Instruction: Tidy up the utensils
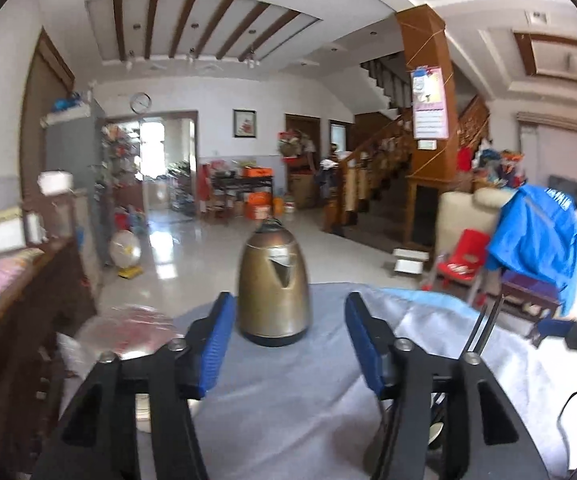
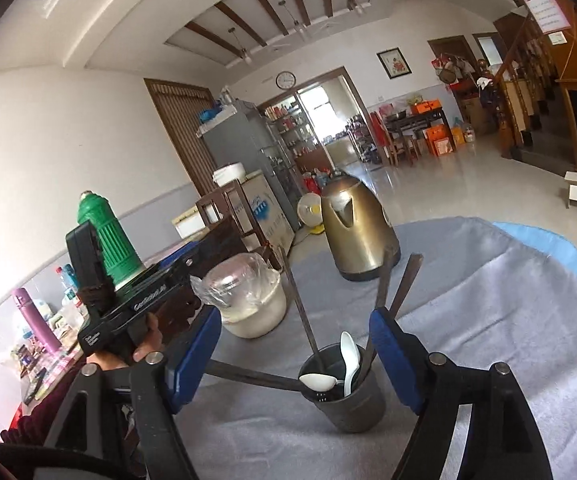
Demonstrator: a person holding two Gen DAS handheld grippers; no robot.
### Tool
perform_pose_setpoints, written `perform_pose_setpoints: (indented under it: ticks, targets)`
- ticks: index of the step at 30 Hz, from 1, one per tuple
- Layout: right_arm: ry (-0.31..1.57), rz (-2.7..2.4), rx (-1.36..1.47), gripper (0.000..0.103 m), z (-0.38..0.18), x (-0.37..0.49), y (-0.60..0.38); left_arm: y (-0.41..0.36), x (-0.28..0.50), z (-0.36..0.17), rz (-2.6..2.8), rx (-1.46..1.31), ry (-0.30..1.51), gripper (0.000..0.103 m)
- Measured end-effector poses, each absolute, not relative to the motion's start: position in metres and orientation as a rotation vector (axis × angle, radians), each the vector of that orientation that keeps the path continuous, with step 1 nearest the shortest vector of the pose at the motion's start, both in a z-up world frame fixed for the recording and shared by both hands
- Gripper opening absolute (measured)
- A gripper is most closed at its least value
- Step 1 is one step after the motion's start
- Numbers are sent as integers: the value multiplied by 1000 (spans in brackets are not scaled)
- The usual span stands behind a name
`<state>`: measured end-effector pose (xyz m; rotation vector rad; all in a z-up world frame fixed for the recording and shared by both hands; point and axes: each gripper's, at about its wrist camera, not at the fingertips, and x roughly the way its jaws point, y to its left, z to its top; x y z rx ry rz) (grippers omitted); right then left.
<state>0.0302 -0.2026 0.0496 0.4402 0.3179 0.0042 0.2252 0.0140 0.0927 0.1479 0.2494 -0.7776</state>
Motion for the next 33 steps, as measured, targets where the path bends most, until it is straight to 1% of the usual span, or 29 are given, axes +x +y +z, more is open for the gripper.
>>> perform_pose_setpoints:
  ticks: [2,4,6,7,8,15,20,26,29,33]
  targets:
    - [297,2,439,80,56,18,-204,19,213,99,-724,183,233,68]
    - [281,-2,439,80,62,8,-204,24,203,105,-675,209,231,69]
    - [271,-5,437,80,68,-2,-200,29,190,111,-604,242,241,73]
    - [263,-10,437,80,70,-8,-200,30,185,113,-577,253,248,78]
    - [257,-13,436,80,73,-13,-200,33,177,116,-547,261,251,80]
    - [253,-43,425,80,82,-44,-199,46,119,126,-403,322,247,82]
    - [245,-47,427,80,87,-65,-196,47,82,134,-355,324,238,89]
    - [249,-51,399,80,88,-89,-191,45,43,146,-306,331,237,90]
    - [257,-57,391,80,89,-102,-193,42,26,152,-283,329,231,93]
    - [270,-70,388,80,87,-113,-197,36,9,155,-267,327,232,94]
